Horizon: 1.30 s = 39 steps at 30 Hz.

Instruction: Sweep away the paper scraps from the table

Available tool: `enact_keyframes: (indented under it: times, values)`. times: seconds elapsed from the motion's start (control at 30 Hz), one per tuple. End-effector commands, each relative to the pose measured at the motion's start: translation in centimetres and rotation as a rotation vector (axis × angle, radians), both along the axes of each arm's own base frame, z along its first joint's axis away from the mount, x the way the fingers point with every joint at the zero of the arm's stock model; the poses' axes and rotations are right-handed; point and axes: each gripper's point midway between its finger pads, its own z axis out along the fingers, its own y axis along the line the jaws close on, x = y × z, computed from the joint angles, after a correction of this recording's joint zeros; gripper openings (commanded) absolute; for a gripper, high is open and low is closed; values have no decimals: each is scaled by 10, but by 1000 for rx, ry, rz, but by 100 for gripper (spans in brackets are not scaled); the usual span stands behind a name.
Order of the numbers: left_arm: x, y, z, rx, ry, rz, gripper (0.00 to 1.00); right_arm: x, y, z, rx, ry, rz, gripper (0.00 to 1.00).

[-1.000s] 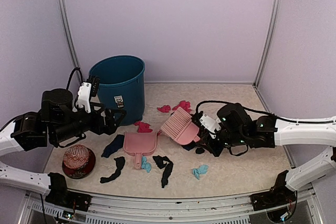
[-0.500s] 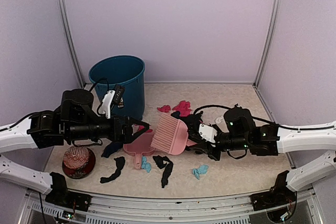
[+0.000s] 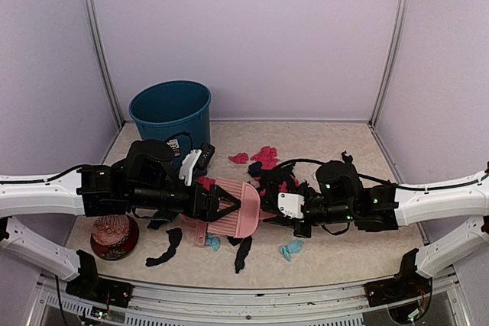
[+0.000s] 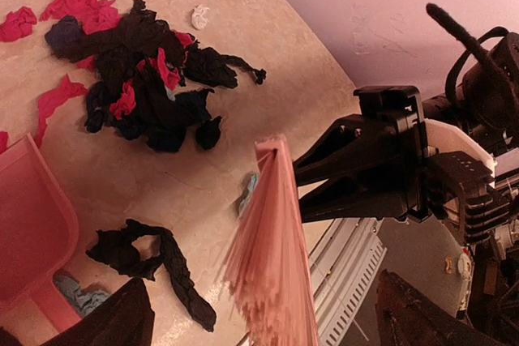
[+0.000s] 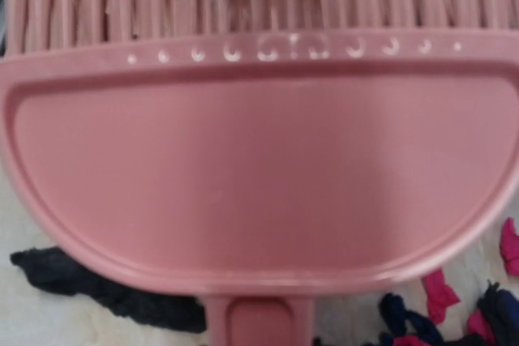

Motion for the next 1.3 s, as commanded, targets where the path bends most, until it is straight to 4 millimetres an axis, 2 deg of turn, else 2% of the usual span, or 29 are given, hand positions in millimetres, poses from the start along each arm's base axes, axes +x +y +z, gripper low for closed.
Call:
enact_keyframes:
  times: [0.0,0.17,0.3,0.67,0.8,1.0,1.2,1.23,1.27]
  values:
    - [-3,-6,-6,-28,40,-41,88,4,10,19,35,-63,-1,0]
    - [0,-2,-17,-36,103,-46,73,6,10,14,10,-95,-14,0]
    - [0,-2,-16,-63,122,-63,60,8,10,13,4,-107,-27,0]
    - [-7,-6,-23,-83,167,-104,45,10,17,16,9,-126,-29,0]
    - [-9,-6,-24,-95,174,-119,29,9,18,13,2,-121,-23,0]
    - [-14,-8,-15,-146,171,-174,0,9,20,13,7,-105,-24,0]
    - [-12,-6,-15,-156,174,-186,0,9,21,14,14,-90,-31,0]
    - [-13,-6,-14,-160,173,-191,0,9,21,15,19,-85,-37,5]
    - [-14,-7,-12,-164,172,-198,0,11,20,17,26,-78,-54,17]
